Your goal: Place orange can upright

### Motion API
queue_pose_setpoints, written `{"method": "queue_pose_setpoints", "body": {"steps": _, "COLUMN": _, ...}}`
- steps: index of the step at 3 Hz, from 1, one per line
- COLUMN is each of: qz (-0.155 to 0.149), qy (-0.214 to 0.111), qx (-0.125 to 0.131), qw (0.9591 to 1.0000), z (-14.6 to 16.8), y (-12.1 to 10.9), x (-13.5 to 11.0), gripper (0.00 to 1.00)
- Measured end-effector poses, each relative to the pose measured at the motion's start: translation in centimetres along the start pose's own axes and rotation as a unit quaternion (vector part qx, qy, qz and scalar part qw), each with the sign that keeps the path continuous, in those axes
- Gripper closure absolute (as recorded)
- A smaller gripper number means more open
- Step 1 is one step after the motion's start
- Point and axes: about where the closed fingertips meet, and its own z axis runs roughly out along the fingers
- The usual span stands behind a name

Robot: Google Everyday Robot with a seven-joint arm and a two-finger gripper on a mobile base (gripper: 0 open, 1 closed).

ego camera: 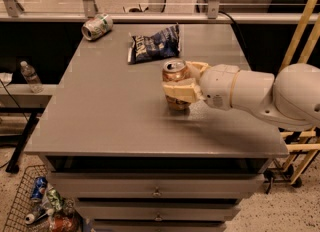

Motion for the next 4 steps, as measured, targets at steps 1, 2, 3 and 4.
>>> {"method": "queue_pose_setpoints", "body": {"steps": 1, "qz": -0.004, "qy": -0.013, "qx": 0.004, "qw": 0.9999, "z": -0.29, "y": -0.01, "x": -0.20, "gripper": 1.00}}
{"method": "queue_pose_setpoints", "body": {"steps": 2, "qz": -0.003, "qy": -0.020, "qx": 0.005, "qw": 0.9998, "z": -0.46, "y": 0.11, "x": 0.02, "gripper": 1.00}}
{"method": "queue_pose_setpoints", "body": {"steps": 3, "qz": 0.005, "qy": -0.023, "qx": 0.007, "qw": 0.9997, "z": -0.81, "y": 0.36, "x": 0.51, "gripper": 1.00}}
{"method": "queue_pose_setpoints", "body": {"steps": 4, "qz": 0.004, "qy": -0.023, "qx": 0.006, "qw": 0.9997, "z": -0.65, "y": 0.49, "x": 0.40, "gripper": 0.82}}
